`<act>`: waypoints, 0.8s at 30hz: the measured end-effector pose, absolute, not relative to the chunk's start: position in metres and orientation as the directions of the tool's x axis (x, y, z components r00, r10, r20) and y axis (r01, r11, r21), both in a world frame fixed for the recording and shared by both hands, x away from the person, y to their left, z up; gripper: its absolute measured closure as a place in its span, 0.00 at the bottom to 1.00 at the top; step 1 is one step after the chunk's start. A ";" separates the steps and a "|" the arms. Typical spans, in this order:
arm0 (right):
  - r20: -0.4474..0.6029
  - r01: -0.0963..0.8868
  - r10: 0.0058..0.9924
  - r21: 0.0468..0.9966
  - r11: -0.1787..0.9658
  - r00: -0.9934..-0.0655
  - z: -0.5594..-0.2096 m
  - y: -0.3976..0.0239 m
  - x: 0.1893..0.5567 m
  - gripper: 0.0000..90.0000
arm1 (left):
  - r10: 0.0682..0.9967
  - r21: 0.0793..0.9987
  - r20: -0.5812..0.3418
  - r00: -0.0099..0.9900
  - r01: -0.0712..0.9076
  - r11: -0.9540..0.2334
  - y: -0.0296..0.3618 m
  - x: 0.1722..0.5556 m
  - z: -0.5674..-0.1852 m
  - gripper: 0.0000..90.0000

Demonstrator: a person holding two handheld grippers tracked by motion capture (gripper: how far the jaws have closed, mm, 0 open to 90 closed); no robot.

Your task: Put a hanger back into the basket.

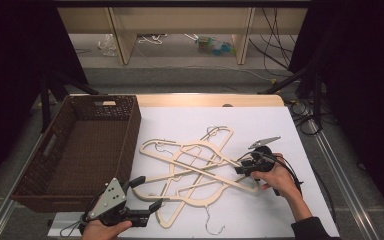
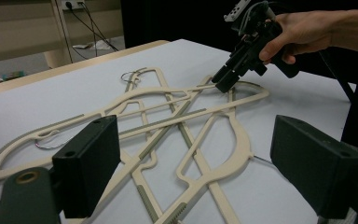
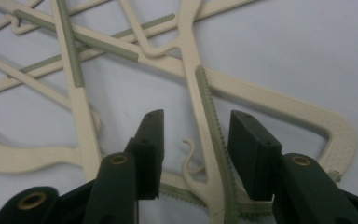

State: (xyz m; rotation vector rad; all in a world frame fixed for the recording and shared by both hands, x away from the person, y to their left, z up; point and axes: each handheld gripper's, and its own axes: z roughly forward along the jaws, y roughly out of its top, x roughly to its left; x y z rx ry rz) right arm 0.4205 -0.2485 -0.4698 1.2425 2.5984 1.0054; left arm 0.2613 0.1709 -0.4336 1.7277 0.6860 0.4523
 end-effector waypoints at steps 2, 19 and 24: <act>0.185 0.659 0.720 0.595 0.461 -0.669 -0.470 -0.246 0.423 0.69 | 0.652 0.965 -0.043 0.757 0.201 -0.171 0.171 0.262 -0.433 0.18; 0.094 0.609 0.677 0.539 0.582 -0.730 -0.469 -0.231 0.432 0.80 | 0.654 0.964 -0.043 0.756 0.204 -0.172 0.172 0.263 -0.433 0.18; 0.047 0.562 0.652 0.557 0.612 -0.757 -0.456 -0.230 0.428 0.81 | 0.649 0.963 -0.029 0.761 0.195 -0.185 0.173 0.264 -0.433 0.18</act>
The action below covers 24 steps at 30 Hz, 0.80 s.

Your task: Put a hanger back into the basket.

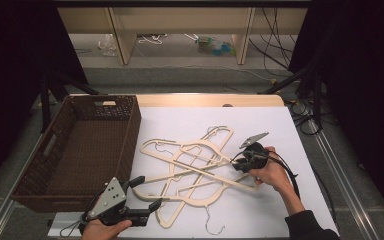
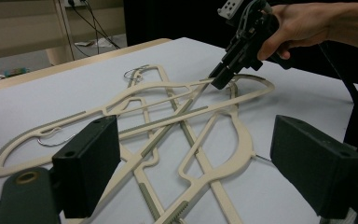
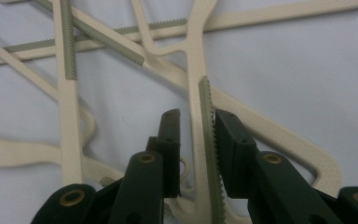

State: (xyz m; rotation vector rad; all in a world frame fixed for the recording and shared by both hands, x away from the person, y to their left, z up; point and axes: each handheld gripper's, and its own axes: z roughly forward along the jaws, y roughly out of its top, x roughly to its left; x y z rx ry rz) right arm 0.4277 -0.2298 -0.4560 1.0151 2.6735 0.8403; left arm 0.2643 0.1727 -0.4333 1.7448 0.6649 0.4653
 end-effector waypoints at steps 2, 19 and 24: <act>0.038 0.559 0.653 0.555 0.616 -0.757 -0.452 -0.229 0.425 0.82 | 0.655 0.962 -0.047 0.754 0.210 -0.173 0.171 0.263 -0.434 0.18; -0.126 0.429 0.582 0.557 0.712 -0.803 -0.416 -0.236 0.383 0.83 | 0.662 0.932 -0.027 0.749 0.257 -0.254 0.132 0.302 -0.425 0.18; -0.180 0.380 0.552 0.555 0.740 -0.814 -0.408 -0.239 0.362 0.83 | 0.645 0.908 -0.063 0.761 0.312 -0.280 0.110 0.332 -0.428 0.18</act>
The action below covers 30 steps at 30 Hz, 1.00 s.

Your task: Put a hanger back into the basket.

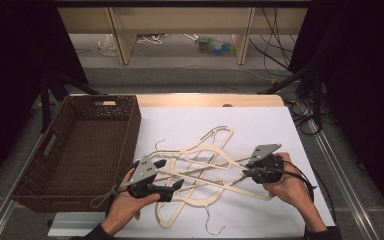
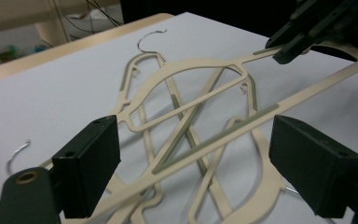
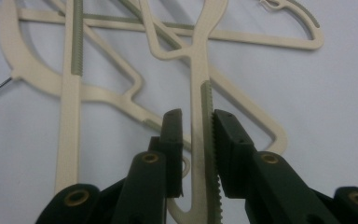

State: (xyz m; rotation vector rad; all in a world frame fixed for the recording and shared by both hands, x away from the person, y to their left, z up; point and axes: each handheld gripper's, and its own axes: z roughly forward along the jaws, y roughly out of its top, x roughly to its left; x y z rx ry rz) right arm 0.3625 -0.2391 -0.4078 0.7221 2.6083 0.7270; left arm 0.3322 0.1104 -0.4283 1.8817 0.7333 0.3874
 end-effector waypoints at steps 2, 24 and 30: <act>-0.194 0.360 0.542 0.562 0.744 -0.818 -0.406 -0.242 0.355 0.83 | 0.655 0.903 -0.052 0.754 0.316 -0.292 0.102 0.343 -0.431 0.19; -0.229 0.278 0.475 0.571 0.773 -0.850 -0.397 -0.246 0.313 0.83 | 0.529 0.782 -0.085 0.844 0.386 -0.490 0.034 0.420 -0.462 0.35; -0.235 0.264 0.468 0.578 0.772 -0.852 -0.397 -0.246 0.312 0.83 | 0.471 0.773 -0.141 0.871 0.394 -0.497 0.032 0.423 -0.462 0.53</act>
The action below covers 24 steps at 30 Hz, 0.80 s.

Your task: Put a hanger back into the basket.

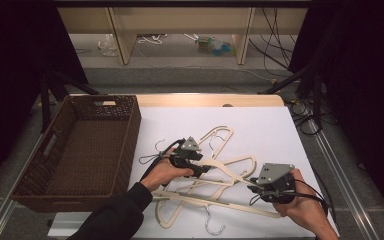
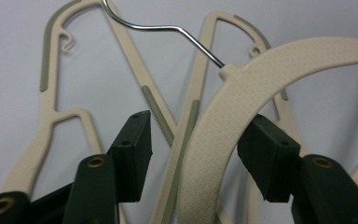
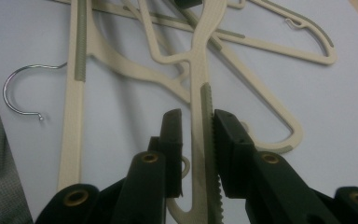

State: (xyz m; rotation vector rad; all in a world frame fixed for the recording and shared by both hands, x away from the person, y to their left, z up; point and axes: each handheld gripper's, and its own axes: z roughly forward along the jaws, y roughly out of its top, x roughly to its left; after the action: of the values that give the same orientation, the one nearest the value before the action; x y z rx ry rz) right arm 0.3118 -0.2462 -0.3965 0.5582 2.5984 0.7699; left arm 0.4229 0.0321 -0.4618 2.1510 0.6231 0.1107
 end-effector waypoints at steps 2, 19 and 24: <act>-0.238 0.258 0.465 0.582 0.771 -0.853 -0.396 -0.246 0.312 0.83 | 0.447 0.775 -0.154 0.881 0.389 -0.499 0.032 0.424 -0.462 0.60; -0.218 0.227 0.446 0.624 0.748 -0.868 -0.394 -0.273 0.317 0.90 | 0.281 0.810 -0.196 0.940 0.316 -0.494 0.042 0.413 -0.423 0.80; -0.195 0.233 0.443 0.633 0.738 -0.875 -0.395 -0.278 0.317 0.90 | 0.233 0.811 -0.184 0.955 0.282 -0.513 0.043 0.398 -0.411 0.85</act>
State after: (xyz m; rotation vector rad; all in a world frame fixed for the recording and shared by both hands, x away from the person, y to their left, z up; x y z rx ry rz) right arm 0.3173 -0.2778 -0.3950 0.5240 2.6061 0.8852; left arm 0.3977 0.0426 -0.4111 2.1295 0.3626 -0.0634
